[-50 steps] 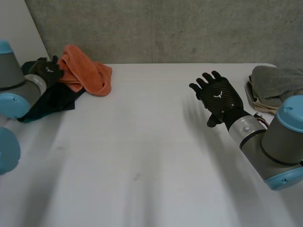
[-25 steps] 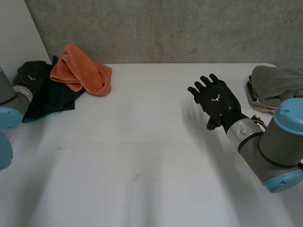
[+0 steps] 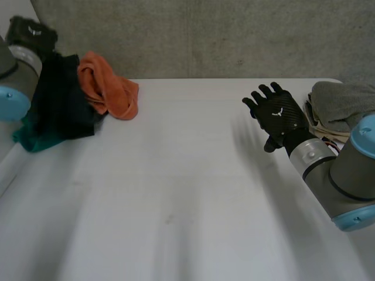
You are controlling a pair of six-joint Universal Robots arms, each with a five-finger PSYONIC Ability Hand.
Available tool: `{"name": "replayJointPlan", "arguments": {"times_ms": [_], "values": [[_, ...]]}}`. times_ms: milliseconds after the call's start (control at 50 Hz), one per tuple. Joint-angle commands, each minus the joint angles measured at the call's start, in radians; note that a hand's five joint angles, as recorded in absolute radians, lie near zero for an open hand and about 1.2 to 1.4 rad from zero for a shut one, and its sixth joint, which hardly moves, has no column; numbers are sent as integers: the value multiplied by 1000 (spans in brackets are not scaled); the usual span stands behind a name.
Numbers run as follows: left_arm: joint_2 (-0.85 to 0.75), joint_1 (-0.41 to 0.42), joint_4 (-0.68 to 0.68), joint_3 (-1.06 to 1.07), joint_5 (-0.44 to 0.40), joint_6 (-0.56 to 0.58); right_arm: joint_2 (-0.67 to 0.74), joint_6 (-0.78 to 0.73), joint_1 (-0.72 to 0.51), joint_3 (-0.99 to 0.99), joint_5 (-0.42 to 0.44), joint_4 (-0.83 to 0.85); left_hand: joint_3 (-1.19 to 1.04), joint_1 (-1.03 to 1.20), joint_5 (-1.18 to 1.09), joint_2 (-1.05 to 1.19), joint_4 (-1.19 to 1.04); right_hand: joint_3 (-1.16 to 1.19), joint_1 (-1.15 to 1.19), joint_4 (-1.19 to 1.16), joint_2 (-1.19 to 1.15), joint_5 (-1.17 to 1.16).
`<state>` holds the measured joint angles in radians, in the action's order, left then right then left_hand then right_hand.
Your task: Fold the laundry.
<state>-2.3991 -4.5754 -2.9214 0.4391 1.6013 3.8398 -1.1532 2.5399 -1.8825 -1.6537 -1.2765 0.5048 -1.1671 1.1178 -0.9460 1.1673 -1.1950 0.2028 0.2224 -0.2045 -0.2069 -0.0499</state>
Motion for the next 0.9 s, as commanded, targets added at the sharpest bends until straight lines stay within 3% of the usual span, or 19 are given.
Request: {"name": "replayJointPlan", "arguments": {"times_ms": [20, 140, 280, 360, 380, 420, 460, 600, 760, 900], "values": [[75, 20, -7, 101, -4, -26, -6, 30, 14, 6, 0, -2, -229, 278, -276, 229, -201, -28, -48, 30, 32, 50], [40, -27, 44, 147, 37, 37, 0, 25, 19, 11, 0, -2, -229, 278, -276, 229, -201, -28, -48, 30, 32, 50], [101, -22, 93, 272, -61, -179, 13, 23, 19, 20, 0, -2, -229, 278, -276, 229, -201, -28, -48, 30, 32, 50], [109, 6, 102, 332, -77, -281, 24, 16, 20, 22, 0, -2, -229, 278, -276, 229, -201, -28, -48, 30, 32, 50], [104, 12, 100, 342, -70, -278, 27, 11, 20, 23, 0, -2, 122, -73, 76, -122, 150, -28, -48, 30, 32, 50], [94, 15, 103, 345, -60, -263, 30, 7, 20, 23, 0, -2, 731, -682, 684, -731, 759, -28, -48, 30, 32, 50], [78, 12, 102, 345, -37, -217, 30, 2, 19, 23, 0, -2, 993, -943, 946, -993, 1020, -28, -48, 30, 32, 50], [83, 1, 96, 352, 16, -49, 29, -6, 17, 20, 0, -2, 993, -943, 946, -993, 1020, -28, -48, 30, 32, 50], [58, -37, 41, 330, -18, 90, 32, -6, 10, 14, -3, -2, 993, -943, 946, -993, 1020, -28, -48, 30, 32, 50], [-109, -109, 11, 216, -95, 222, 44, -21, 0, 12, -9, -2, 993, -943, 946, -993, 1020, -28, -48, 30, 32, 50]]}}
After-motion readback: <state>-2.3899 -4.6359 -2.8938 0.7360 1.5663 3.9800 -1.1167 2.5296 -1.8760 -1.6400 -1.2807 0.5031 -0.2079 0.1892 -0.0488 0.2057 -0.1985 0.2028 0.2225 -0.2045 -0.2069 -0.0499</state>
